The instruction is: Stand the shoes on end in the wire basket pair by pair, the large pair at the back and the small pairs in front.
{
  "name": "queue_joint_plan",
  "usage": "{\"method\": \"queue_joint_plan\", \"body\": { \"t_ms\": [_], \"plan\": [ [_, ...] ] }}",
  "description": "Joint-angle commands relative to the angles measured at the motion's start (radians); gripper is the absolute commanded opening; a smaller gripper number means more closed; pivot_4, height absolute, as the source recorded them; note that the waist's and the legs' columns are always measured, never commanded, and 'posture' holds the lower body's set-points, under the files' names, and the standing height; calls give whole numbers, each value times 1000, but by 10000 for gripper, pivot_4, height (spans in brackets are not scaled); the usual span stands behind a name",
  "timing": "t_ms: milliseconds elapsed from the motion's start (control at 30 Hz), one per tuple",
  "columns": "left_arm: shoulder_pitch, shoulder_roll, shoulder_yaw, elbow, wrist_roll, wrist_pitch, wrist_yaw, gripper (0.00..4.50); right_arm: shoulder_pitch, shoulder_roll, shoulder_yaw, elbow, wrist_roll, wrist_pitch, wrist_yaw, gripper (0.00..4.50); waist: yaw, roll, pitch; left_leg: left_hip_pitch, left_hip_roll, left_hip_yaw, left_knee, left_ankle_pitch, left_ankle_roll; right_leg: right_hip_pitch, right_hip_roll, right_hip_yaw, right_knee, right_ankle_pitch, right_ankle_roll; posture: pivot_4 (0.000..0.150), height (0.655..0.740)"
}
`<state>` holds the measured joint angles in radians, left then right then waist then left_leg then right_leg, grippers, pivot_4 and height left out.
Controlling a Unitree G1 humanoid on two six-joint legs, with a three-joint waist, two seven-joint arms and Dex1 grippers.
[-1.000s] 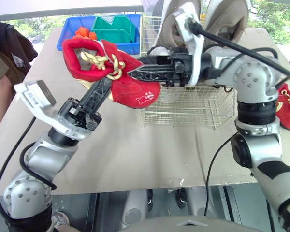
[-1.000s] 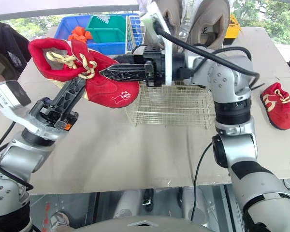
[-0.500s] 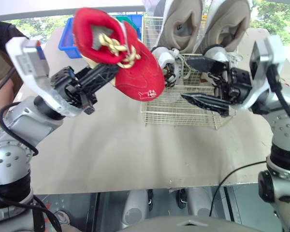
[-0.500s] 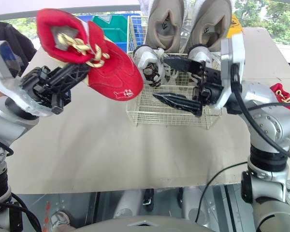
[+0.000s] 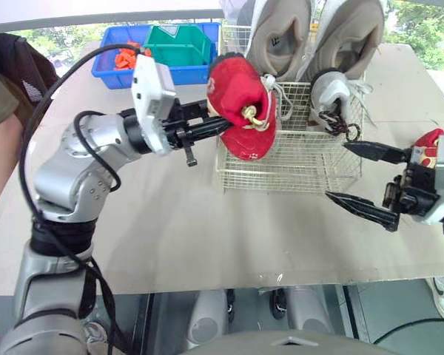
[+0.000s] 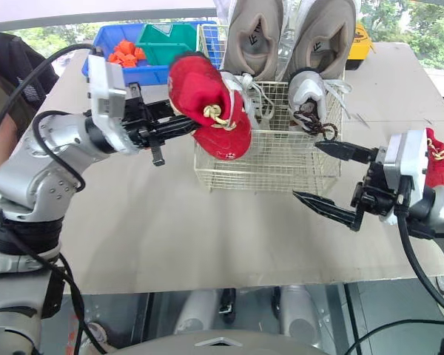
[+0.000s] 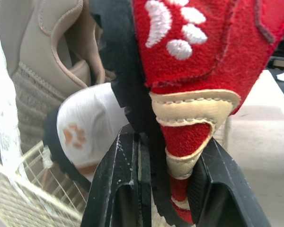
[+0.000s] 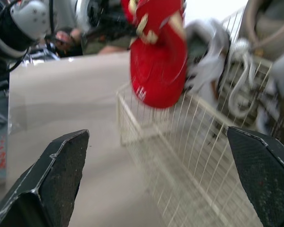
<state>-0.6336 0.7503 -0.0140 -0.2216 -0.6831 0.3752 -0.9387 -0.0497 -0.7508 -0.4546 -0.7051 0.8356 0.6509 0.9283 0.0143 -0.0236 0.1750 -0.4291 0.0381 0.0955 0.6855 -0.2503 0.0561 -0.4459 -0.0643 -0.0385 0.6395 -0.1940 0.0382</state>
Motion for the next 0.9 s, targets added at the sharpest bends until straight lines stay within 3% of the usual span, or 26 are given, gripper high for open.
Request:
{"method": "queue_joint_plan", "body": {
  "t_ms": [33, 267, 400, 433, 500, 667, 900],
  "plan": [
    [-9, -31, -20, 9, 79, -52, -21, 6055, 27, -21, -55, -32, 22, -35, -19, 45000, 0, 0, 0, 0, 0, 0, 0, 0, 1, 0, 0, 0, 0, 0, 0, 1500, 7400],
    [93, -92, -61, 32, 217, -171, -36, 6034, 38, -37, -53, -29, 48, -48, -50, 45000, 0, 0, 0, 12, 1, -1, 0, -3, 5, 11, -1, 0, -1, -4, -1, 1500, 7400],
    [173, -66, -52, 60, 254, -196, -70, 6034, 26, -51, -39, -14, 58, -38, -63, 45000, -3, -1, 0, 14, 3, -1, 0, -4, 6, 13, -1, 1, -1, -5, -1, 1500, 7400],
    [188, -64, -43, 60, 232, -177, -85, 14015, 26, -55, -37, -7, 57, -36, -66, 45000, -2, -1, 0, 14, 3, -1, 0, -4, 6, 13, -1, 1, -1, -5, -1, 1500, 7400],
    [209, -57, -34, 65, 218, -169, -107, 19665, 31, -60, -30, 0, 50, -36, -71, 45000, -3, 0, -1, 14, 3, -1, 0, -4, 6, 13, -1, 1, -1, -5, -1, 1500, 7400],
    [213, -54, 39, 0, 91, -27, -74, 43142, 44, -79, -48, 11, 54, -31, -75, 45000, -2, 0, -1, 15, 4, -1, 0, -4, 6, 13, -2, 1, 0, -5, -1, 1500, 7400],
    [322, 15, 202, -182, -188, 235, -44, 44251, 106, -81, -93, 50, 36, -47, -78, 45000, -3, 0, -1, 14, 3, -1, 0, -4, 6, 13, -2, 1, 0, -5, 0, 1500, 7400]
  ]
}}
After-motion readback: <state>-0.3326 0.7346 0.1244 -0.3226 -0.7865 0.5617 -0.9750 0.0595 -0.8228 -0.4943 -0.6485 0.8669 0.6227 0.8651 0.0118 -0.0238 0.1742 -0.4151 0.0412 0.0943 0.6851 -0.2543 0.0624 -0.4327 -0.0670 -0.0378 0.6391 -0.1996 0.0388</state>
